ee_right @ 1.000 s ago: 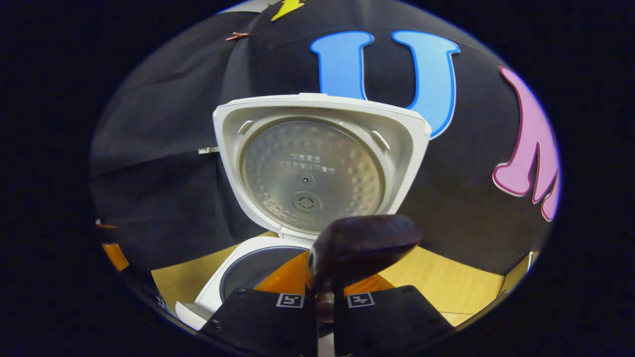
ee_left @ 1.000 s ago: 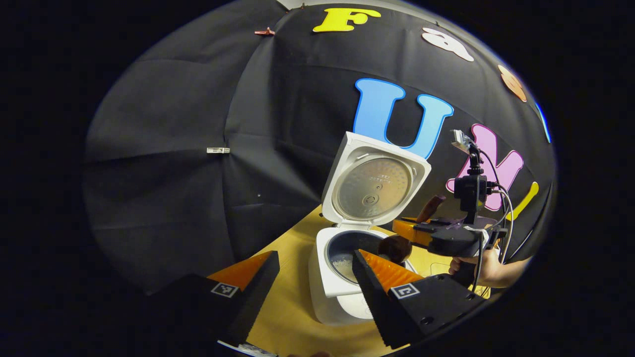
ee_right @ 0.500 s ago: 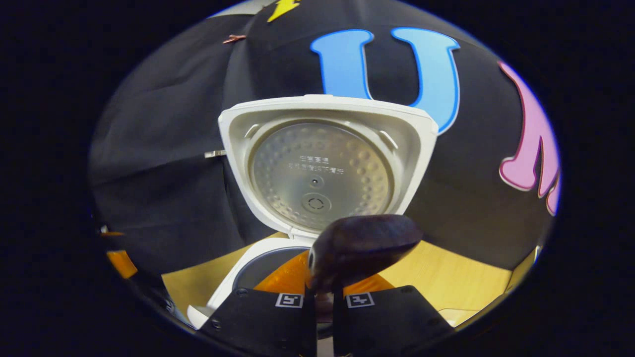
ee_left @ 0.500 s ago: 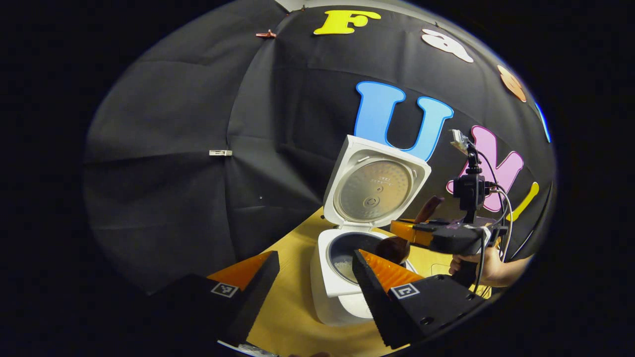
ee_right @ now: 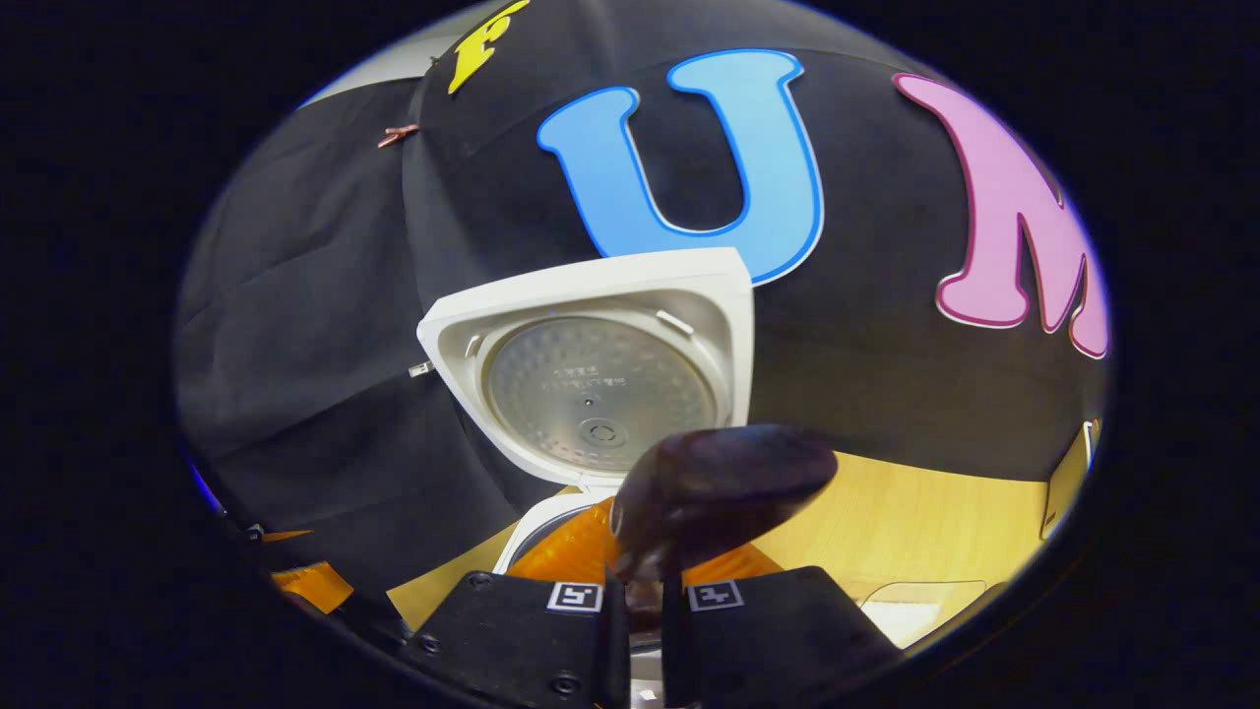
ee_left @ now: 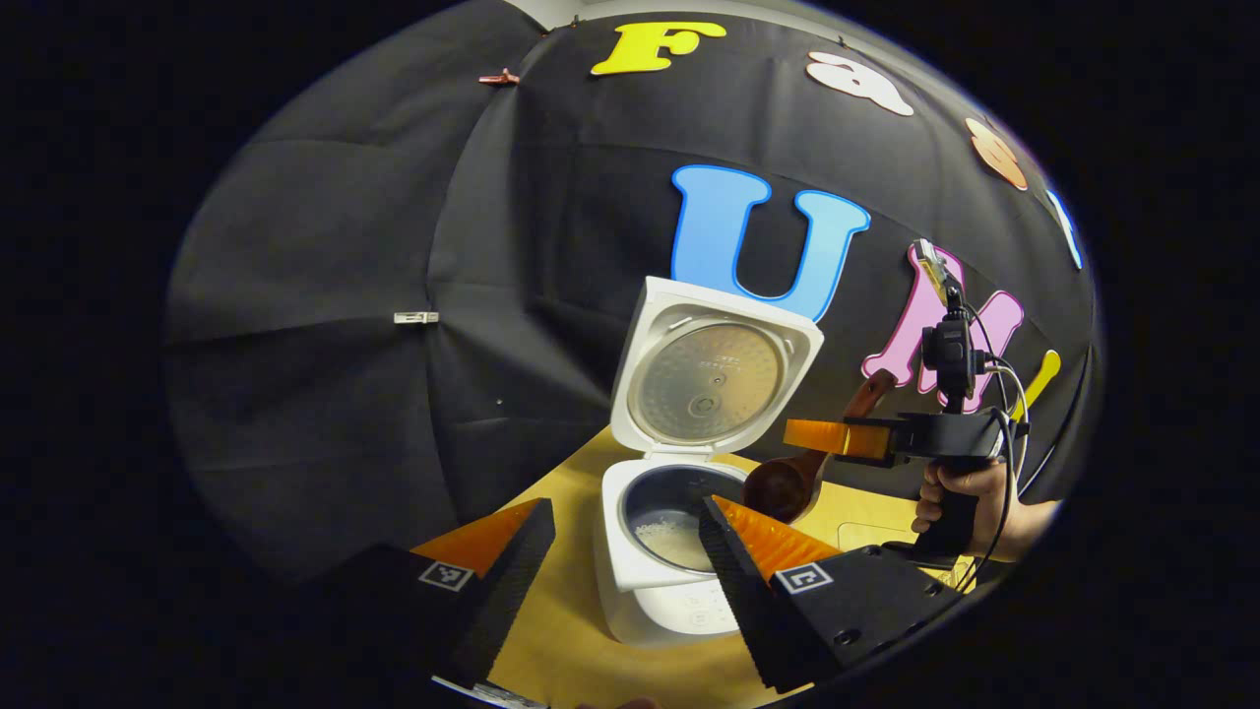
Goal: Close the left gripper, press the button to open the rice cooker; take a wooden spoon from the chopstick holder with the right hand, scoop a spoonful of rice and pour it into the rice cooker, then put the wooden spoon back into the chopstick holder.
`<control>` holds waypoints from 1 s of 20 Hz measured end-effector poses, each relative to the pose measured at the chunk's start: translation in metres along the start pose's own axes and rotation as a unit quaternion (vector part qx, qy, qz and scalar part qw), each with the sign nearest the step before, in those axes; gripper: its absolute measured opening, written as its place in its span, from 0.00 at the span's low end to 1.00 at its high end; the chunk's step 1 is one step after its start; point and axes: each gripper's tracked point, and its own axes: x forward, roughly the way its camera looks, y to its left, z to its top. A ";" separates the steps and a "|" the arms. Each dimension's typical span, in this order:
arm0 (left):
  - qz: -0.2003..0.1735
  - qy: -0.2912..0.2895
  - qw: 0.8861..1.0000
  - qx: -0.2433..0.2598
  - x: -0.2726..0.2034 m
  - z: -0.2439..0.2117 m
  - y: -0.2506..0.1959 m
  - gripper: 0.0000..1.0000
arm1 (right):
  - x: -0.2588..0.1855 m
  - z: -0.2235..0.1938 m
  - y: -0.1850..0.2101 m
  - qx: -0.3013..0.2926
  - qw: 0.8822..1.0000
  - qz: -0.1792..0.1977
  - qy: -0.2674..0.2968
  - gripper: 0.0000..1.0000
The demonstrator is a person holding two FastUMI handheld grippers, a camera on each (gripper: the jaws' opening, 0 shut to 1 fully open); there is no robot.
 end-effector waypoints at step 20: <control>-0.114 0.033 0.992 0.039 -0.022 -0.026 -0.199 0.95 | -0.258 -0.017 -0.313 0.120 0.959 -0.244 -0.077 0.17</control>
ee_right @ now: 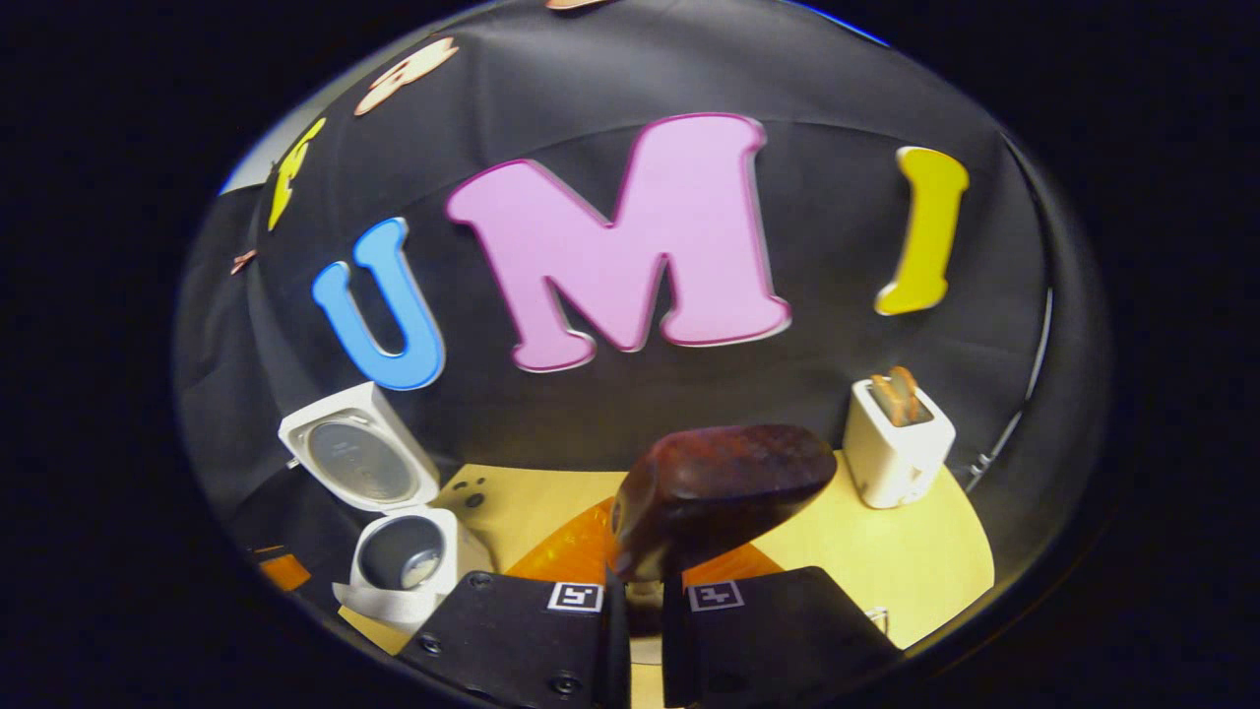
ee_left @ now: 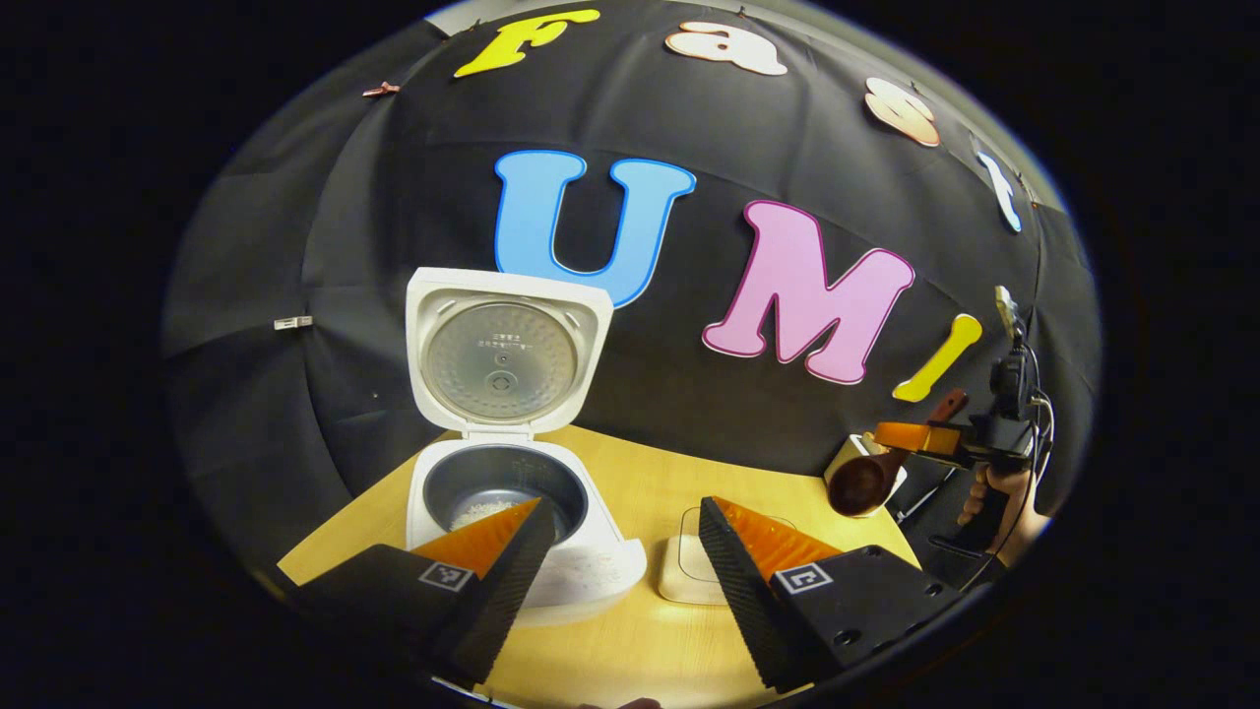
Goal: Close the left gripper, press the button to open the rice cooker; take a wooden spoon from the chopstick holder with the right hand, scoop a spoonful of rice and pour it into the rice cooker, then put the wooden spoon back into the chopstick holder.
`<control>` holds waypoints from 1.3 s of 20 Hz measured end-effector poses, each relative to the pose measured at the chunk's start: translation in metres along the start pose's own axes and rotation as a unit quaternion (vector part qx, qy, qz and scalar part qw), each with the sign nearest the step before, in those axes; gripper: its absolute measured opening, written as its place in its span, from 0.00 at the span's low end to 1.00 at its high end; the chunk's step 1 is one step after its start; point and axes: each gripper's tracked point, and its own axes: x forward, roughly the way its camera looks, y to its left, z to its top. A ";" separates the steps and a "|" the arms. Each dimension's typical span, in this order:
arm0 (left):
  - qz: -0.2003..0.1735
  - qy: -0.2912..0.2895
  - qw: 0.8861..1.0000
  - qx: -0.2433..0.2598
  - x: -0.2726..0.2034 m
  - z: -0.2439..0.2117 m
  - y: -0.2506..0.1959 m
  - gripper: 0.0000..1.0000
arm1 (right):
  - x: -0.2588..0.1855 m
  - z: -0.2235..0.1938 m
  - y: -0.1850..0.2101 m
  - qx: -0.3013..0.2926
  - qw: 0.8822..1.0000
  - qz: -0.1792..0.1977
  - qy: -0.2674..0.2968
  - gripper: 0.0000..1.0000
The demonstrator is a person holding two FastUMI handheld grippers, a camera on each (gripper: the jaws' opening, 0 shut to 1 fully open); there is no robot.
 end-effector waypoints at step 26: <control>0.074 0.022 0.997 0.021 -0.004 -0.024 -0.029 0.95 | 0.001 -0.197 -0.191 0.069 0.979 -0.132 0.141 0.17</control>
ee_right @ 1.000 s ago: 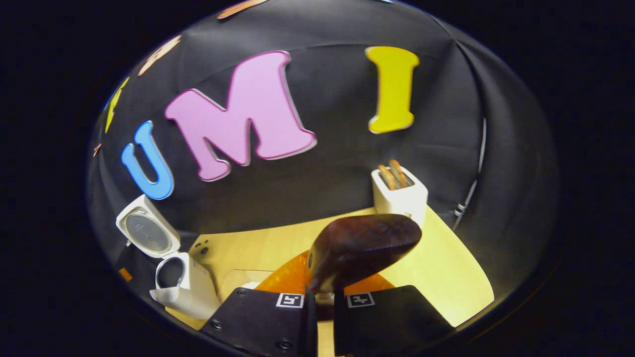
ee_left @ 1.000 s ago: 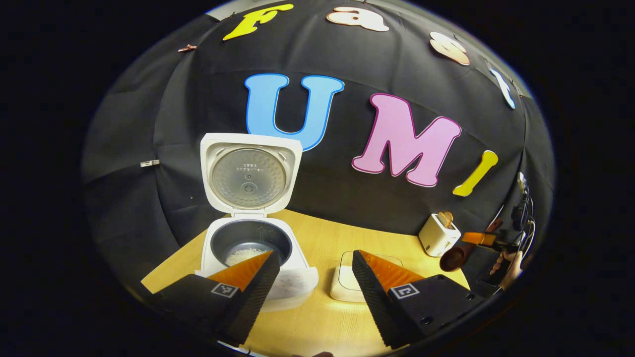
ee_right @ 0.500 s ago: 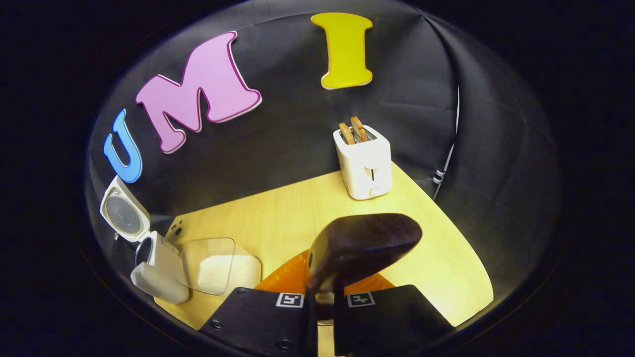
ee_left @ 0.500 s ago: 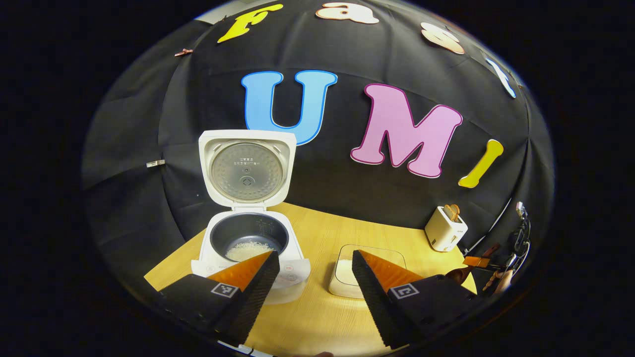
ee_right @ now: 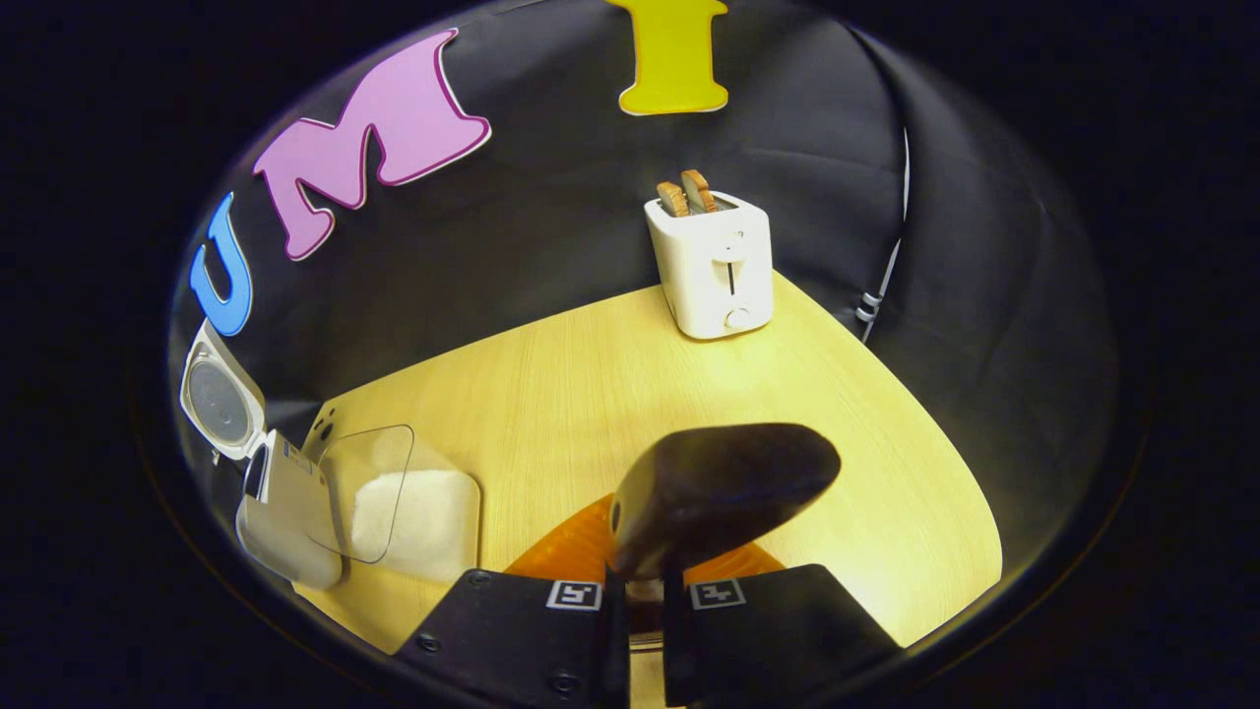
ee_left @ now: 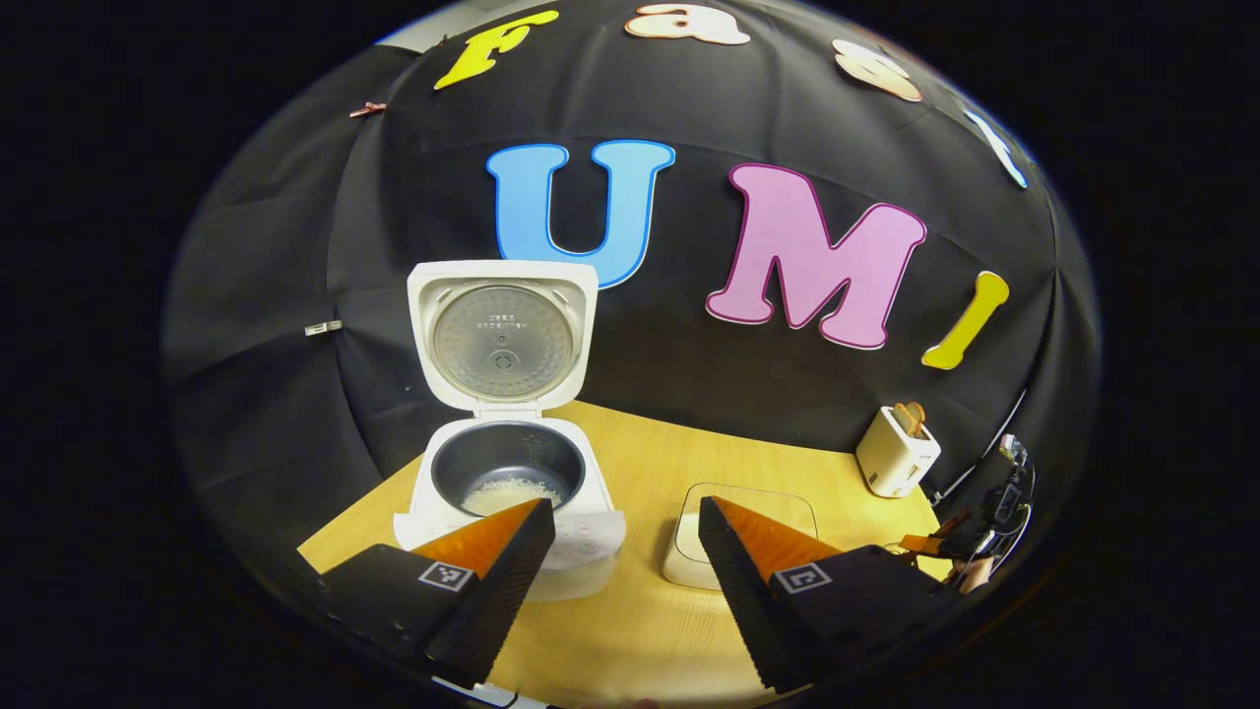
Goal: Close the left gripper, press the button to open the rice cooker; take a wooden spoon from the chopstick holder with the right hand, scoop a spoonful of rice and pour it into the rice cooker, then put the wooden spoon back into the chopstick holder.
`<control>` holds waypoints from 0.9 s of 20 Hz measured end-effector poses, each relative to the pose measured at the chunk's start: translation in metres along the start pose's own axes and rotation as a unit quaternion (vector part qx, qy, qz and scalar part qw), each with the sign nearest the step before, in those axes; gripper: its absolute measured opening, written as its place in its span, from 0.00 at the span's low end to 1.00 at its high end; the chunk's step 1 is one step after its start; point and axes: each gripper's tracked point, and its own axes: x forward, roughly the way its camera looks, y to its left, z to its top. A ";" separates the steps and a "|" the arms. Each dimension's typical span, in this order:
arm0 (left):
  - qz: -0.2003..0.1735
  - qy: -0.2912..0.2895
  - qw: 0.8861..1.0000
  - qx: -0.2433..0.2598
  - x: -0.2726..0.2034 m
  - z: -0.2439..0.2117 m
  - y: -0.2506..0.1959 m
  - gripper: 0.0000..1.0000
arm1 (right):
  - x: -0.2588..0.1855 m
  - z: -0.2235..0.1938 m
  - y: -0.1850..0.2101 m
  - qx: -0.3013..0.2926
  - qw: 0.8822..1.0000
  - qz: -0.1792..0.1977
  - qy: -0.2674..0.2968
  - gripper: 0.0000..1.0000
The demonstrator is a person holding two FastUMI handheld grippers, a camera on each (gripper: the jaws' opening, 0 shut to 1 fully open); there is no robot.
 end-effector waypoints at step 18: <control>-0.013 -0.049 0.999 -0.009 0.034 0.067 0.073 0.95 | -0.080 -0.003 -0.009 0.064 0.996 -0.060 -0.014 0.98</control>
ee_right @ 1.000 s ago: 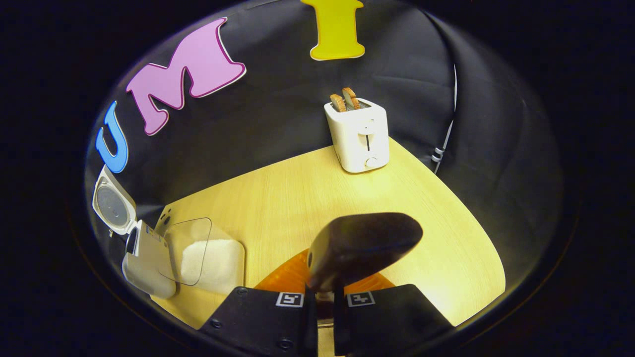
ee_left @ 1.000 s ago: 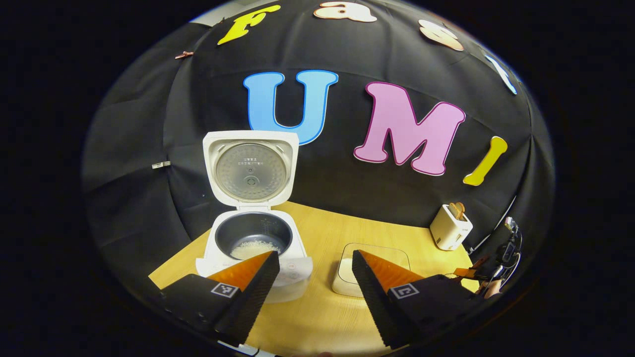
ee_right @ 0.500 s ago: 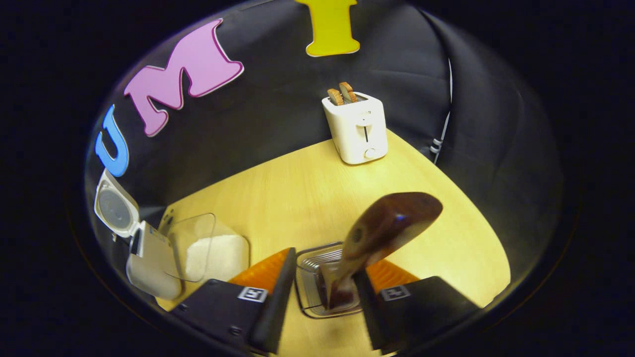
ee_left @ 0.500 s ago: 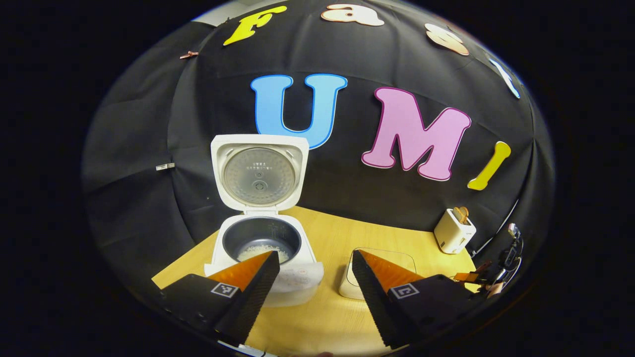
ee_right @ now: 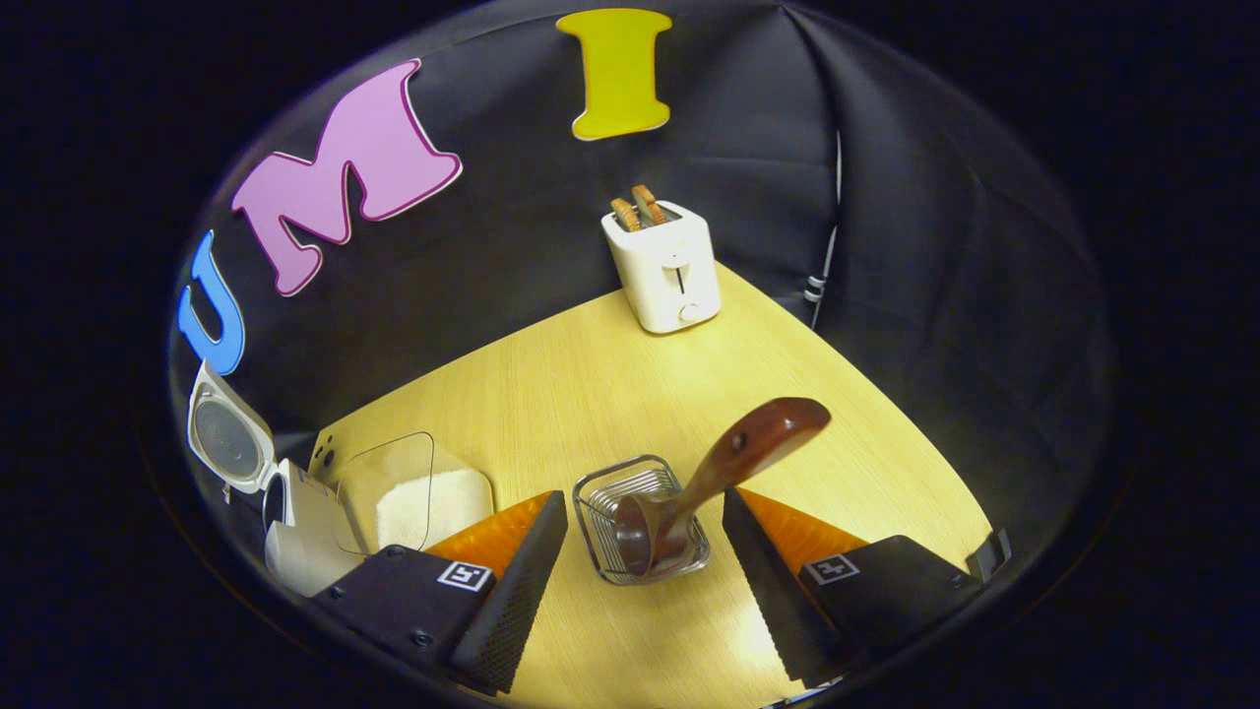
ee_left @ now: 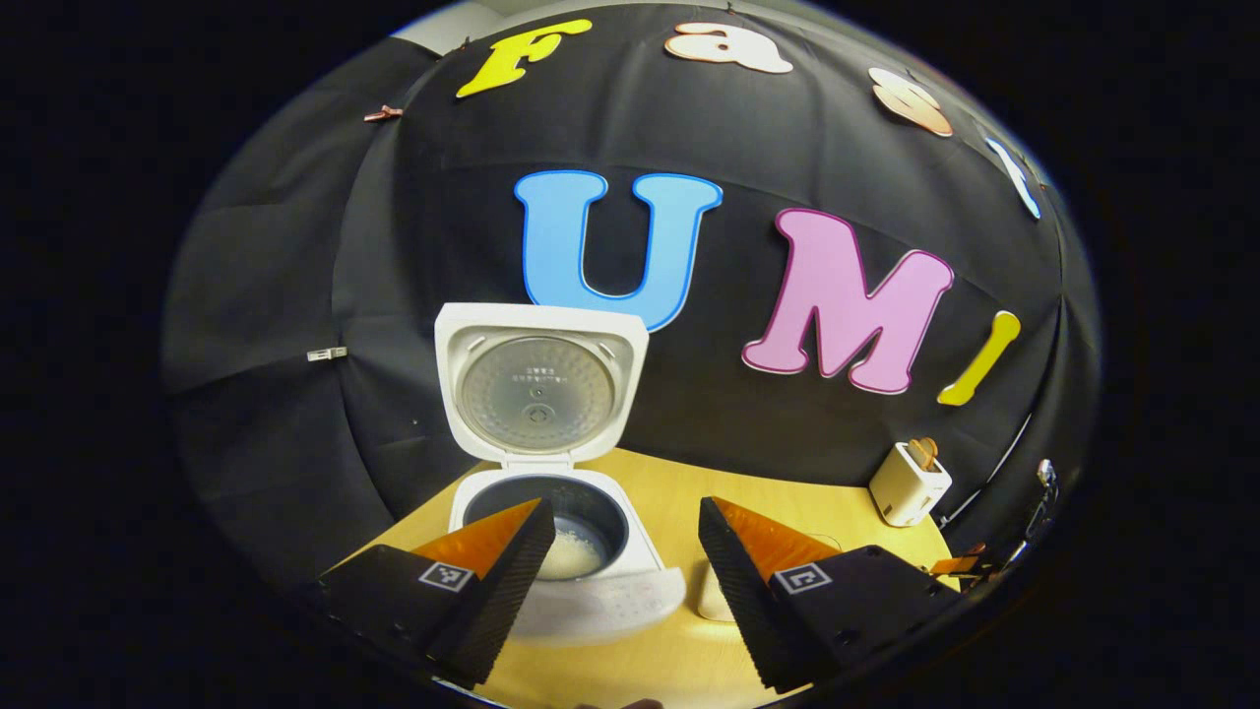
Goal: Close the left gripper, press the button to open the rice cooker; take a wooden spoon from the chopstick holder with the right hand, scoop a spoonful of rice and pour it into the rice cooker, then put the wooden spoon back into the chopstick holder.
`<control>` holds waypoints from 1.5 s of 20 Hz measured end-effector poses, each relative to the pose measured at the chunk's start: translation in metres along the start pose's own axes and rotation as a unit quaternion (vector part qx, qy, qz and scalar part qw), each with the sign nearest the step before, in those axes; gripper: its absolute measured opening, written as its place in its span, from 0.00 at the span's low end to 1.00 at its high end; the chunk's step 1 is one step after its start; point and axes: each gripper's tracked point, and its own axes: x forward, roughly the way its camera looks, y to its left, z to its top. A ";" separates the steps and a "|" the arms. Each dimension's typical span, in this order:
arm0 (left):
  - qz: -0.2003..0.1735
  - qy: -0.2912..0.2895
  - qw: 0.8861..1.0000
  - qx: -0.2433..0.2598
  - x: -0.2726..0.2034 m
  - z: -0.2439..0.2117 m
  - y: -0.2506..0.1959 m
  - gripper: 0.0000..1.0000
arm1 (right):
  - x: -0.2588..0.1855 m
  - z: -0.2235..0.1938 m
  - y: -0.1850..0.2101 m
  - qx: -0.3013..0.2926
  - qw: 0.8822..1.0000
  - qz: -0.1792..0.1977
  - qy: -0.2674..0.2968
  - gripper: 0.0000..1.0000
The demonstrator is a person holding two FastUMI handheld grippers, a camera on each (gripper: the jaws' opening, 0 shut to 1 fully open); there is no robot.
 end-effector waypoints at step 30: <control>-0.004 0.050 0.999 0.014 0.224 0.146 0.105 0.95 | -0.133 -0.024 0.122 0.007 0.998 0.005 -0.068 0.98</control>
